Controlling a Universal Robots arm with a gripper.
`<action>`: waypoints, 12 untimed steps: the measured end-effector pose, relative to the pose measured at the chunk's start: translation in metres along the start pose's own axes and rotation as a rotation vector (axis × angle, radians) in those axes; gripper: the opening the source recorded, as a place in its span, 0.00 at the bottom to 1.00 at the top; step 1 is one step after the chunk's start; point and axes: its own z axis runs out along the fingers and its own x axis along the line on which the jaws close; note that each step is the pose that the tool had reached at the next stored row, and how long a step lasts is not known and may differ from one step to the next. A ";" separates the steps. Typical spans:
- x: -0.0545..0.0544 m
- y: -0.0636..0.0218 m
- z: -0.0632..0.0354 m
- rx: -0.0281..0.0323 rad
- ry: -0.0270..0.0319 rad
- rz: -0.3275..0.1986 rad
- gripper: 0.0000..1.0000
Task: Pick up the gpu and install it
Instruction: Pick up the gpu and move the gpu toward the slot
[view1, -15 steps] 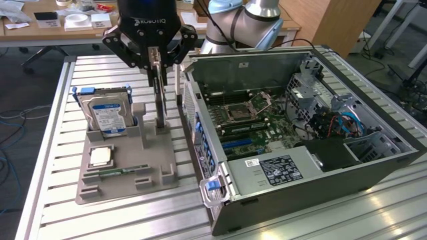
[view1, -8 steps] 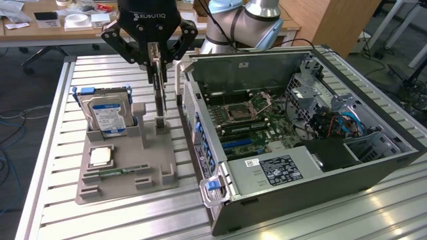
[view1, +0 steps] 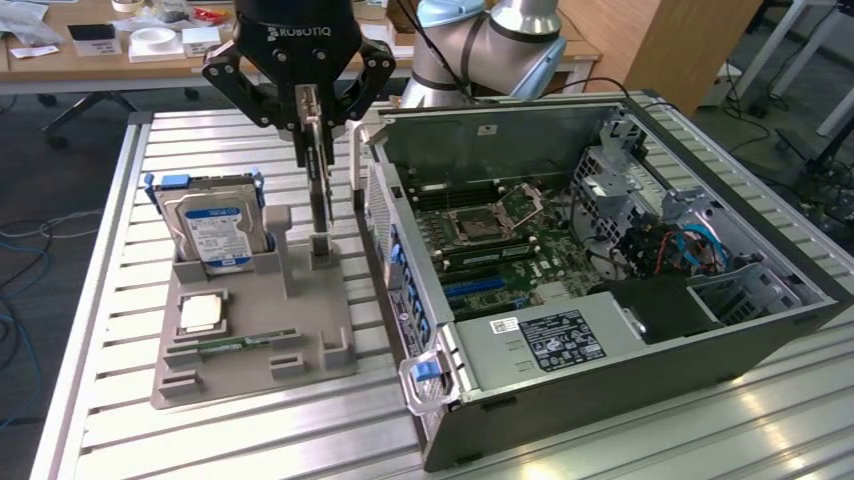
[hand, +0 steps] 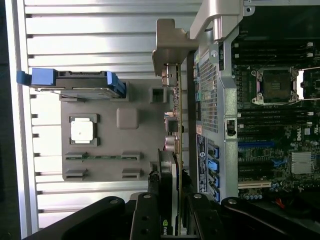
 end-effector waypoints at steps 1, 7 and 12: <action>0.000 0.0000 0.0000 0.0001 0.0001 0.000 0.27; -0.007 0.0004 0.0003 -0.0001 0.0000 0.000 0.27; -0.016 0.0009 0.0002 0.0001 0.0001 0.000 0.27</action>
